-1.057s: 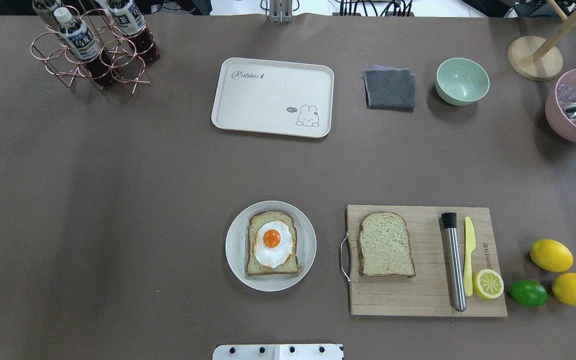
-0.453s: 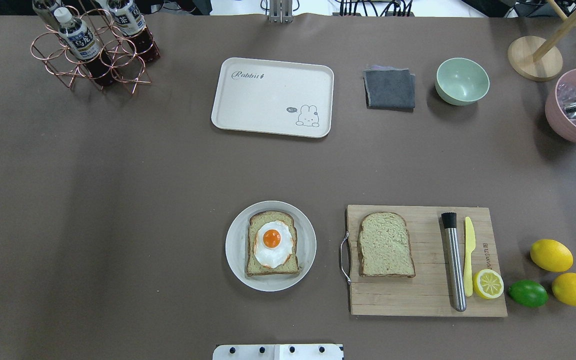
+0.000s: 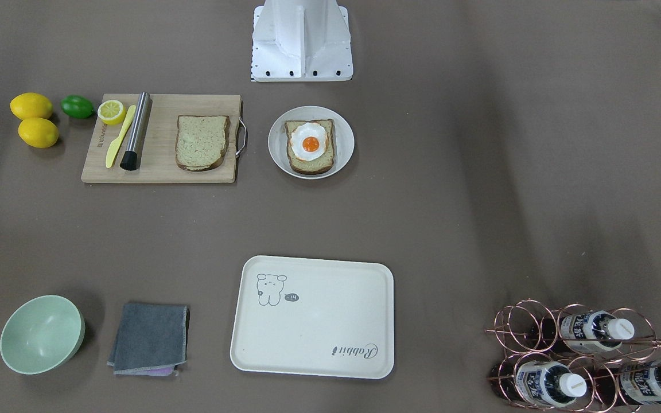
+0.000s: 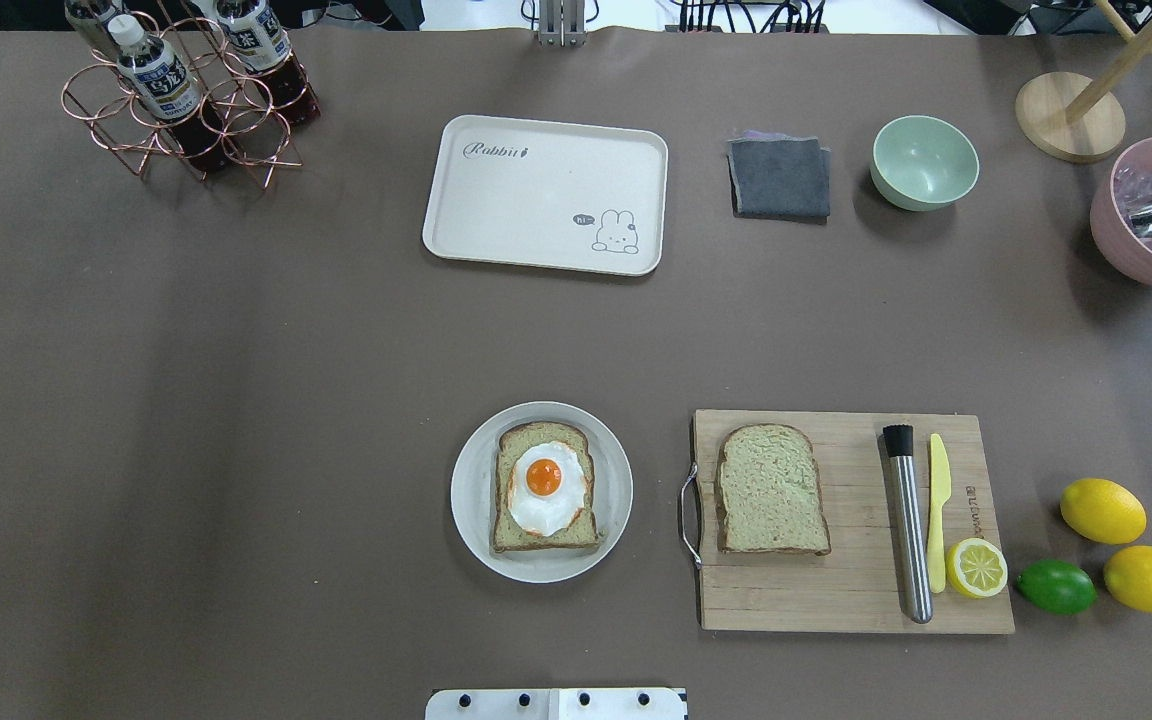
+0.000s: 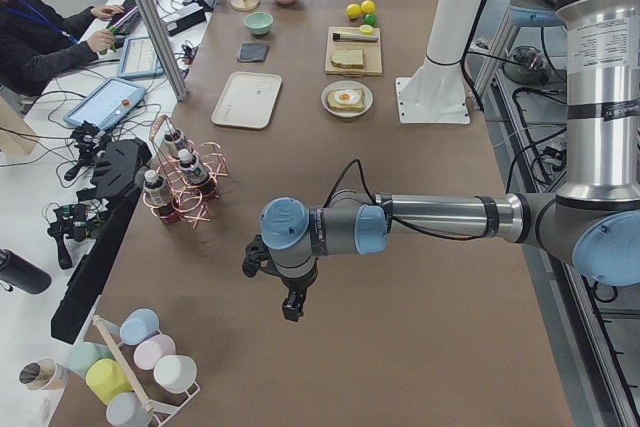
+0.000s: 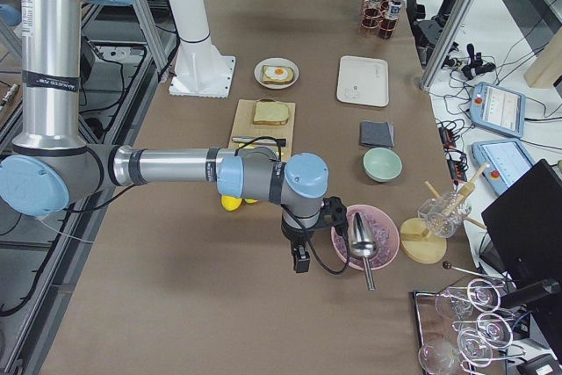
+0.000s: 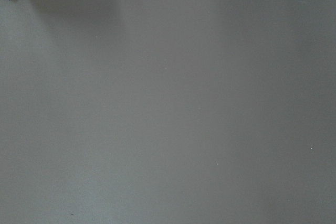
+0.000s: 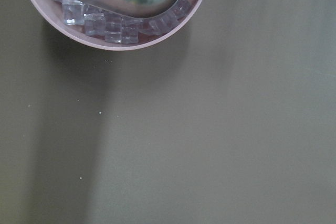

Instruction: Make sandwich and place on tray

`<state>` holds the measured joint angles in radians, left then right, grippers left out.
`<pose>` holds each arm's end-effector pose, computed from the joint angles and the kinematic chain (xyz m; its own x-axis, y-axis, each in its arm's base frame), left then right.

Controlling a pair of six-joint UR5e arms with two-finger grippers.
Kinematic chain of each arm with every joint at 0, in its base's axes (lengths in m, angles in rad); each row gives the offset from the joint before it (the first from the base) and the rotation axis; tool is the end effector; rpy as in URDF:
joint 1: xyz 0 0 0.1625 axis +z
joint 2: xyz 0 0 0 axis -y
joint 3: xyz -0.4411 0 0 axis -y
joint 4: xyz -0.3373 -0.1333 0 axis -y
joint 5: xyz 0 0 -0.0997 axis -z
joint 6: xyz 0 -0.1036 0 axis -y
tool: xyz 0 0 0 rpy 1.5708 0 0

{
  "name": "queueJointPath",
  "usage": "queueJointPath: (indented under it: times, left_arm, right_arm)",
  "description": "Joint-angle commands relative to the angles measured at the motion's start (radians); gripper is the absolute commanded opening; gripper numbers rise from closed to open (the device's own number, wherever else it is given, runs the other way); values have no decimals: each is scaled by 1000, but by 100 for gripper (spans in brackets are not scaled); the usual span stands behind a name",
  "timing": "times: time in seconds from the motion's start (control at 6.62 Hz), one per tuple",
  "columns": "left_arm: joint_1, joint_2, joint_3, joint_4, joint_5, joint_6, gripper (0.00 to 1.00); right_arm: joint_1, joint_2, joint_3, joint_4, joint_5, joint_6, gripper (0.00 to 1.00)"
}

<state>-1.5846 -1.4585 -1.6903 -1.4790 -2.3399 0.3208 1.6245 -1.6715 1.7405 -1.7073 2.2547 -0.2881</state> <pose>-0.0665 -0.3800 0.6810 0.6854 0.2490 -0.6843 -0.2132 0.9672 0.1383 0.0885 -0.3820 0.6650 0.7551 -0.2024 0.6236 0.1679 0.9791 0.1144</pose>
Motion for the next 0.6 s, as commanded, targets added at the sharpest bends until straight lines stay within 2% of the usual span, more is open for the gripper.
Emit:
queueJointPath:
  times: [0.0, 0.45]
  left_arm:
    - [0, 1, 0, -1, -1, 1, 99]
    - [0, 1, -2, -6, -1, 3, 99]
  right_arm:
    - [0, 6, 2, 0, 64, 71, 100]
    - [0, -2, -2, 2, 59, 70, 100]
